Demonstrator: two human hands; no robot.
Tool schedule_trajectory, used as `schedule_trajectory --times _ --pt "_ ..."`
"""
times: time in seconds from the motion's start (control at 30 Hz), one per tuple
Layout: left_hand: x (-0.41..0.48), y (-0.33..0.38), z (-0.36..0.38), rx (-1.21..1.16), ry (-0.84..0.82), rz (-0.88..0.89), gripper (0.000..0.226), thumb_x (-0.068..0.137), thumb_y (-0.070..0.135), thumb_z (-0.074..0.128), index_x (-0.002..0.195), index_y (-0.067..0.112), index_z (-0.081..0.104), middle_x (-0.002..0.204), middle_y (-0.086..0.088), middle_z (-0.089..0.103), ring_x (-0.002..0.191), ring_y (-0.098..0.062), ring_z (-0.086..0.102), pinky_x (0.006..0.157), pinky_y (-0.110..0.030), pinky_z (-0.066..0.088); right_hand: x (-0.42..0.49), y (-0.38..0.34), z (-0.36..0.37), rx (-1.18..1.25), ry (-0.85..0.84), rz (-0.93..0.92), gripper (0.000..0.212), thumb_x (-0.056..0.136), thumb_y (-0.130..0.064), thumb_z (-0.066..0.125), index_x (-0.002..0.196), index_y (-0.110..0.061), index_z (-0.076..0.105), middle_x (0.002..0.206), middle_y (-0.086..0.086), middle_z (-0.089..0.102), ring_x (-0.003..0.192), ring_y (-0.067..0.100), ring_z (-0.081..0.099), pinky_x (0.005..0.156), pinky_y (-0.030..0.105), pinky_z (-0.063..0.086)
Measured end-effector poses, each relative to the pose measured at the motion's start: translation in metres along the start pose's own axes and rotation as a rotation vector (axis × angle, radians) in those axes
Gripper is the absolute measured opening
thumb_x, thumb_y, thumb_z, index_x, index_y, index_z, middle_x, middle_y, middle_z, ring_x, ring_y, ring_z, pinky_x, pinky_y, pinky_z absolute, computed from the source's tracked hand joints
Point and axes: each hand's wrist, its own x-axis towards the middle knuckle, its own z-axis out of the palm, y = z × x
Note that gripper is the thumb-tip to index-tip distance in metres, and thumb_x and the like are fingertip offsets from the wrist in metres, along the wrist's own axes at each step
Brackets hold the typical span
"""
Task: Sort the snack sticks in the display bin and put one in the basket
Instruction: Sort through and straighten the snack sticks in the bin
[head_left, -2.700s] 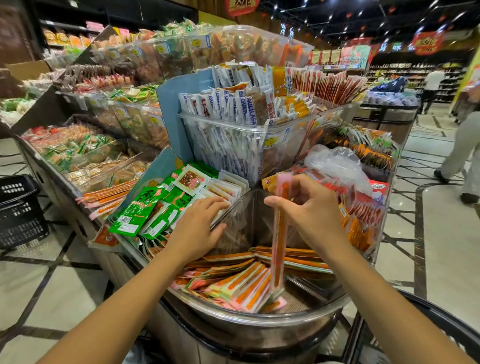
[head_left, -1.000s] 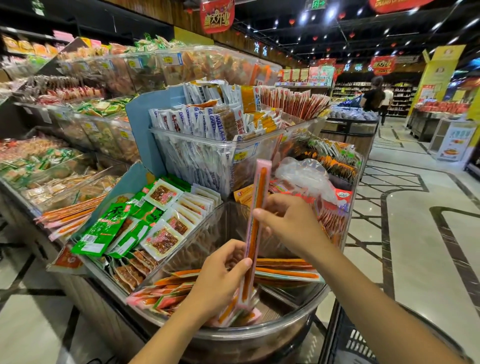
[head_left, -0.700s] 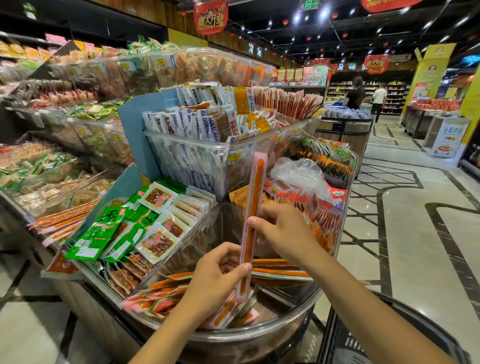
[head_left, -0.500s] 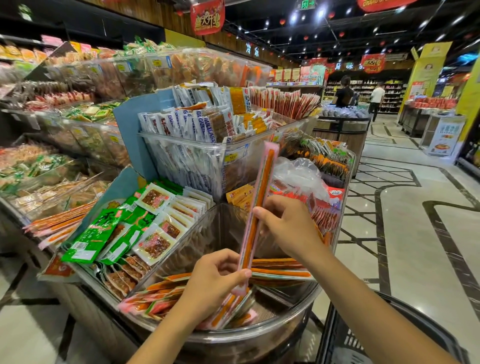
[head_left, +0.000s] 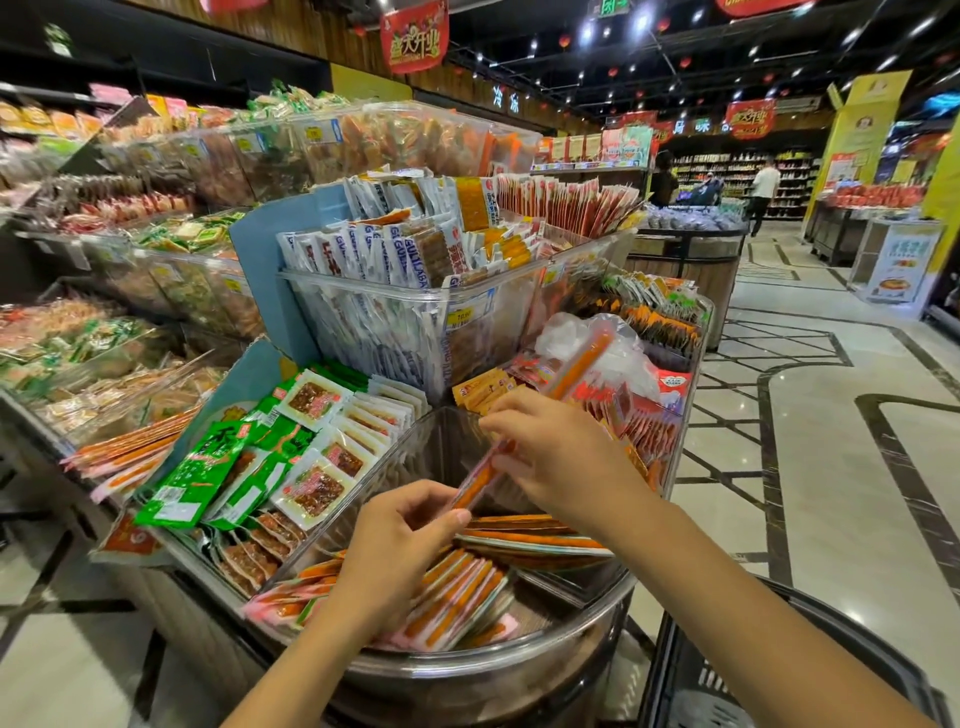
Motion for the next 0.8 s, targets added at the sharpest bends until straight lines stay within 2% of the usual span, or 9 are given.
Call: schedule_trajectory --times 0.13,0.2,0.3,0.4,0.47,0.57,0.63,0.73,0.8 --pt "0.008 0.017 -0.030 0.047 0.049 0.041 0.018 0.086 0.011 0.077 0.089 0.028 0.080 0.075 0.011 0.074 0.070 -0.003 0.066 0.064 -0.014 0.048 0.007 0.004 -0.006 -0.001 -0.093 0.042 0.025 0.092 -0.026 0.071 0.116 -0.022 0.074 0.107 -0.003 0.066 0.101 0.020 0.061 0.084 0.044 0.053" --pt "0.014 0.029 -0.046 0.008 0.077 0.048 0.016 0.081 0.010 0.080 0.087 0.024 0.081 0.077 0.002 0.076 0.068 -0.011 0.068 0.062 -0.025 0.054 0.011 0.005 -0.008 0.042 -0.131 0.064 0.021 0.092 -0.027 0.071 0.113 -0.023 0.075 0.102 -0.006 0.063 0.098 0.017 0.059 0.085 0.041 0.051" --pt "0.024 0.050 -0.064 -0.100 0.173 0.066 0.027 0.068 0.016 0.085 0.093 0.013 0.075 0.077 -0.007 0.075 0.062 -0.015 0.067 0.056 -0.027 0.054 0.016 0.001 -0.007 0.136 -0.118 0.085 0.014 0.092 -0.030 0.072 0.103 -0.021 0.075 0.096 -0.007 0.063 0.092 0.013 0.056 0.080 0.030 0.044" --pt "0.035 0.065 -0.074 -0.200 0.187 0.094 0.032 0.071 0.014 0.082 0.100 0.008 0.069 0.081 -0.014 0.075 0.063 -0.020 0.066 0.059 -0.036 0.054 0.021 -0.001 -0.009 0.271 -0.053 0.157 0.007 0.092 -0.028 0.072 0.095 -0.022 0.071 0.091 -0.007 0.064 0.078 0.003 0.051 0.068 0.015 0.035" --pt "0.037 0.067 -0.070 -0.204 0.161 0.085 0.024 0.077 0.009 0.079 0.099 0.008 0.069 0.083 -0.014 0.075 0.067 -0.019 0.068 0.055 -0.028 0.055 0.022 0.000 -0.010 0.378 0.019 0.251 0.005 0.092 -0.026 0.071 0.089 -0.024 0.067 0.084 -0.011 0.063 0.072 0.001 0.055 0.067 0.013 0.039" --pt "0.035 0.052 -0.051 -0.121 0.071 0.021 0.015 0.082 0.007 0.078 0.095 0.012 0.073 0.082 -0.007 0.076 0.073 -0.011 0.069 0.057 -0.021 0.052 0.021 0.004 -0.007 0.677 0.113 0.407 0.005 0.094 -0.019 0.070 0.091 -0.016 0.067 0.084 0.003 0.069 0.072 0.019 0.068 0.071 0.039 0.059" --pt "0.032 0.038 -0.036 -0.073 -0.053 -0.032 0.017 0.082 0.010 0.079 0.096 0.017 0.074 0.088 -0.001 0.078 0.082 -0.011 0.072 0.068 -0.022 0.054 0.018 0.004 -0.005 0.826 0.152 0.476 0.007 0.095 -0.014 0.067 0.096 -0.008 0.065 0.089 0.015 0.070 0.068 0.024 0.070 0.070 0.045 0.061" --pt "0.029 0.026 -0.019 0.035 -0.216 -0.034 0.018 0.084 0.014 0.080 0.101 0.019 0.075 0.092 -0.001 0.078 0.086 -0.015 0.074 0.082 -0.031 0.058 0.014 0.003 -0.001 1.007 0.200 0.565 0.013 0.097 -0.008 0.064 0.100 0.003 0.060 0.084 0.014 0.068 0.059 0.016 0.068 0.060 0.034 0.058" --pt "0.027 0.025 -0.011 0.021 -0.294 -0.024 0.013 0.088 0.013 0.077 0.101 0.014 0.074 0.083 -0.009 0.076 0.074 -0.019 0.072 0.072 -0.031 0.058 0.012 0.005 0.001 1.094 0.230 0.607 0.012 0.098 -0.006 0.062 0.101 0.005 0.058 0.075 0.009 0.067 0.059 0.015 0.068 0.054 0.026 0.055"
